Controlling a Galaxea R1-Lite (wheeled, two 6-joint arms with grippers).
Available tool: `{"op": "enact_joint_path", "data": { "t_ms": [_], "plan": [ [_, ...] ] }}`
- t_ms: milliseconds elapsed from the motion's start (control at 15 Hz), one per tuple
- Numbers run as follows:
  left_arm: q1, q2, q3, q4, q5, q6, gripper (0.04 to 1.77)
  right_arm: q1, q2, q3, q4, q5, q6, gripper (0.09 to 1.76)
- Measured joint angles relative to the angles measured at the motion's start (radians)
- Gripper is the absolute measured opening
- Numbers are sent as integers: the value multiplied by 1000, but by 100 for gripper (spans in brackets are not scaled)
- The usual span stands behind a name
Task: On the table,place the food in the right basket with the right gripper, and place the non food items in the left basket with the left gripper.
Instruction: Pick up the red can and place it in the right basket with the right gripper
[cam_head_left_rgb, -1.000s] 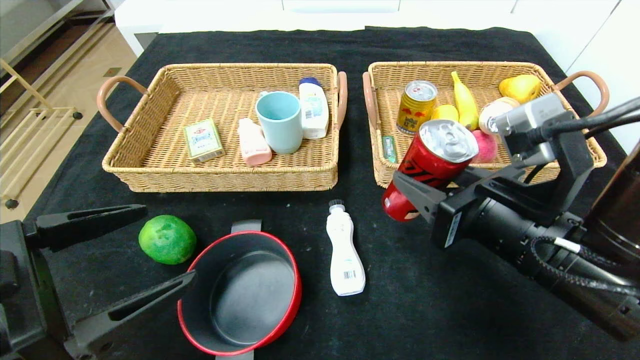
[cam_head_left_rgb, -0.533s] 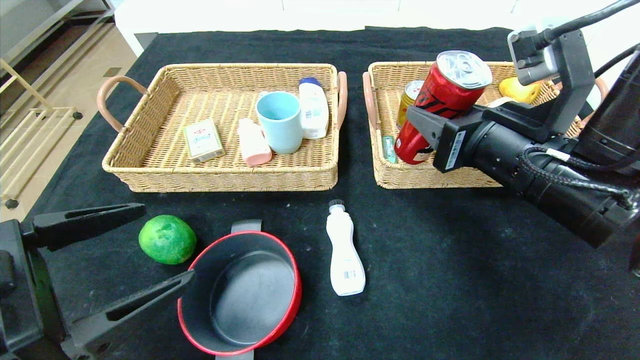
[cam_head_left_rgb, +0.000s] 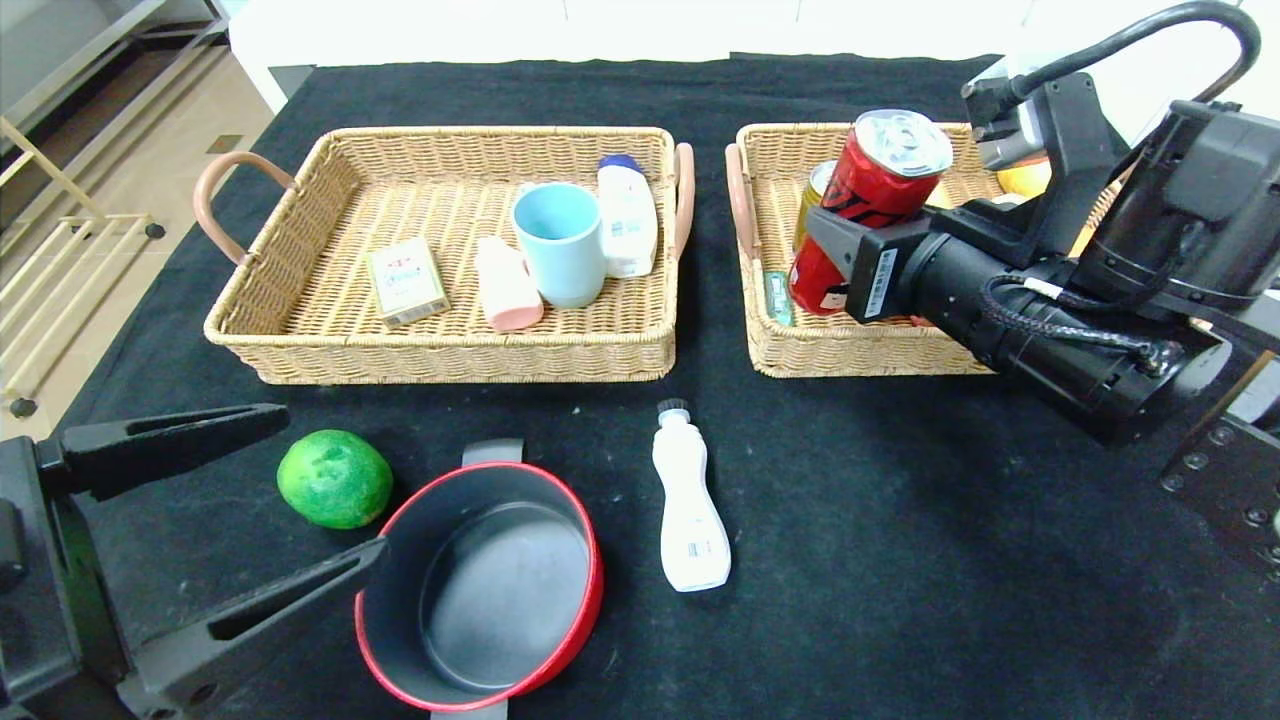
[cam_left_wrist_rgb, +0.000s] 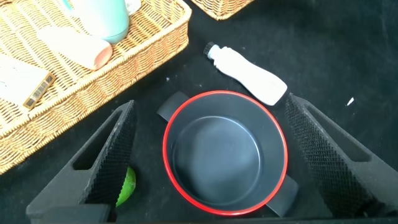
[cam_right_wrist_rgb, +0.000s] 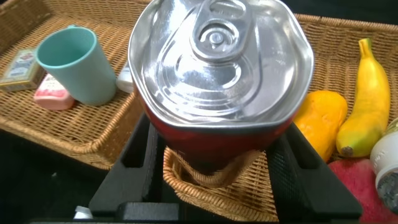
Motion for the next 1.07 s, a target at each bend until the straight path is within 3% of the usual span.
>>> {"op": "enact_joint_path", "data": {
  "t_ms": [733,1067],
  "plan": [
    [0,-5,0,0,0,0,172,-28,48,-6,-14,-10,3,100],
    [0,-6,0,0,0,0,172,-28,48,0,-28,-10,5,133]
  ]
}}
